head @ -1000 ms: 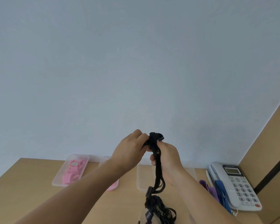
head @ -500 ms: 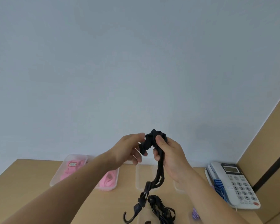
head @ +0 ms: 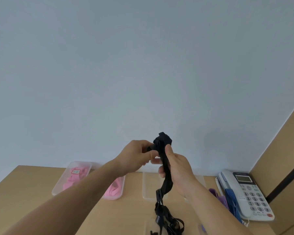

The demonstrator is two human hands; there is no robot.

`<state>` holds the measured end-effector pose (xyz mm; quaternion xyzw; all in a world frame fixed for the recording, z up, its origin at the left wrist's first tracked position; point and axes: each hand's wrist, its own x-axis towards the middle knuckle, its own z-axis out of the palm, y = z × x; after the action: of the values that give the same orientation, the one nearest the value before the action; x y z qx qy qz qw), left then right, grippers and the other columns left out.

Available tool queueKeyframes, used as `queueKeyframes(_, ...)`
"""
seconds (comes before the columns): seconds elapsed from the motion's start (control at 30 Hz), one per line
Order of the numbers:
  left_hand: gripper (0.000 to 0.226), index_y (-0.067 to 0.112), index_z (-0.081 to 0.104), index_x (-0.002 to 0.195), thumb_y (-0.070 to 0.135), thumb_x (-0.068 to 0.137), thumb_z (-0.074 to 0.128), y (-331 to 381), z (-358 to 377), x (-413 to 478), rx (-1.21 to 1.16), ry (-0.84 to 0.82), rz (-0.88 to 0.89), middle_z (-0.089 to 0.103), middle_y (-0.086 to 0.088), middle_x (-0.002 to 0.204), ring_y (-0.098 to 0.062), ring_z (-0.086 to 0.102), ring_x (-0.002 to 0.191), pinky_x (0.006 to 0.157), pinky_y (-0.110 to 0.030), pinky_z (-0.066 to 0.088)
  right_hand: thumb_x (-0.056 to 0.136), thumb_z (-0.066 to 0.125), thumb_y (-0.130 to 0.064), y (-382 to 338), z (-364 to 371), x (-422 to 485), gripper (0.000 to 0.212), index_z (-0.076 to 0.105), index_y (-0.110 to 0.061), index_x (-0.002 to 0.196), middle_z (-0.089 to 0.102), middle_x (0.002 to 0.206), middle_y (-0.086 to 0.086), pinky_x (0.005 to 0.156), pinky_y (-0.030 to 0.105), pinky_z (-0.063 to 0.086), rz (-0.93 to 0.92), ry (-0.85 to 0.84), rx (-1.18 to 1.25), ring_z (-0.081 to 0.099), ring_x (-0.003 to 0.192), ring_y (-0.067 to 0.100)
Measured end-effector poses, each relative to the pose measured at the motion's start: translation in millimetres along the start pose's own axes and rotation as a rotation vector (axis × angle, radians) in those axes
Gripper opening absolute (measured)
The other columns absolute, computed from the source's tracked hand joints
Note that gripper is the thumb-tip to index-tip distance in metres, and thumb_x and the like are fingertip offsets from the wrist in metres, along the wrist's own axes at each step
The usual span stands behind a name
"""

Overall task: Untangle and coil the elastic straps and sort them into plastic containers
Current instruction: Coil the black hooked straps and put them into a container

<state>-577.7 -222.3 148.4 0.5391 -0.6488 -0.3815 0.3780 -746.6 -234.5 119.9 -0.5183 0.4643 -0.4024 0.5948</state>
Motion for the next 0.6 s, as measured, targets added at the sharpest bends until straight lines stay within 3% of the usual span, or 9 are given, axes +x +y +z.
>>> queueKeyframes(0.03,0.015,0.024,0.067,0.078,0.020,0.092,0.063,-0.2,1.9,0.9,0.155,0.065,0.062,0.055,0.015,0.061,-0.005,0.048,0.057,0.059,-0.017,0.040,0.097,0.044,-0.058,0.5,2.5,-0.6,0.056,0.073,-0.010,0.098,0.076,0.082,0.004,0.050,0.024,0.045,0.031,0.023,-0.006,0.053,0.049,0.014)
queueKeyframes(0.1,0.016,0.019,0.065,0.078,0.019,0.093,0.060,-4.3,6.7,1.7,0.368,0.156,0.190,0.051,0.007,0.066,-0.009,0.047,0.060,0.061,-0.023,0.038,0.100,0.043,-0.049,-0.5,5.7,-0.5,0.050,0.071,-0.008,0.095,0.074,0.075,0.004,0.048,0.024,0.041,0.056,0.078,-0.016,0.047,0.045,0.013)
queueKeyframes(0.2,0.014,0.010,0.067,0.101,0.016,0.097,0.056,-13.8,10.9,2.1,0.585,0.254,0.340,0.053,-0.006,0.081,-0.022,0.052,0.069,0.066,-0.035,0.046,0.100,0.044,-0.040,-3.8,7.5,0.6,0.043,0.072,-0.008,0.096,0.075,0.078,0.007,0.051,0.026,0.041,0.056,0.096,0.026,0.048,0.049,0.015)
queueKeyframes(0.33,0.022,0.006,0.070,0.101,-0.001,0.080,0.073,-21.4,13.4,1.6,0.922,0.360,0.563,0.050,-0.006,0.070,-0.023,0.049,0.059,0.045,-0.033,0.044,0.096,0.043,-0.054,-7.3,9.2,-1.3,0.051,0.078,-0.016,0.094,0.076,0.087,0.013,0.056,0.029,0.044,0.071,0.012,0.110,0.058,0.057,0.017)
queueKeyframes(0.43,0.042,0.005,0.071,0.112,-0.007,0.072,0.069,-30.4,14.3,4.5,1.042,0.431,0.795,0.052,-0.004,0.072,-0.021,0.047,0.059,0.045,-0.031,0.043,0.088,0.052,-0.065,-8.4,10.2,-0.3,0.055,0.079,-0.017,0.090,0.077,0.086,0.010,0.058,0.030,0.044,0.104,0.054,0.126,0.056,0.057,0.016)
queueKeyframes(0.5,0.041,0.010,0.069,0.118,0.000,0.078,0.071,-31.9,16.4,4.4,0.907,0.405,0.750,0.056,-0.002,0.081,-0.019,0.052,0.066,0.052,-0.028,0.046,0.086,0.058,-0.062,-7.0,8.9,1.5,0.053,0.077,-0.013,0.090,0.076,0.084,0.009,0.055,0.028,0.042,0.080,0.103,0.136,0.052,0.052,0.014)
queueKeyframes(0.6,0.048,0.025,0.056,0.132,0.029,0.086,0.069,-25.0,12.8,3.2,0.289,0.246,0.253,0.059,0.010,0.102,-0.005,0.060,0.077,0.068,-0.019,0.047,0.085,0.060,-0.060,-5.6,2.6,1.2,0.052,0.075,-0.011,0.093,0.075,0.087,0.011,0.056,0.026,0.042,-0.022,0.105,0.151,0.048,0.051,0.013)
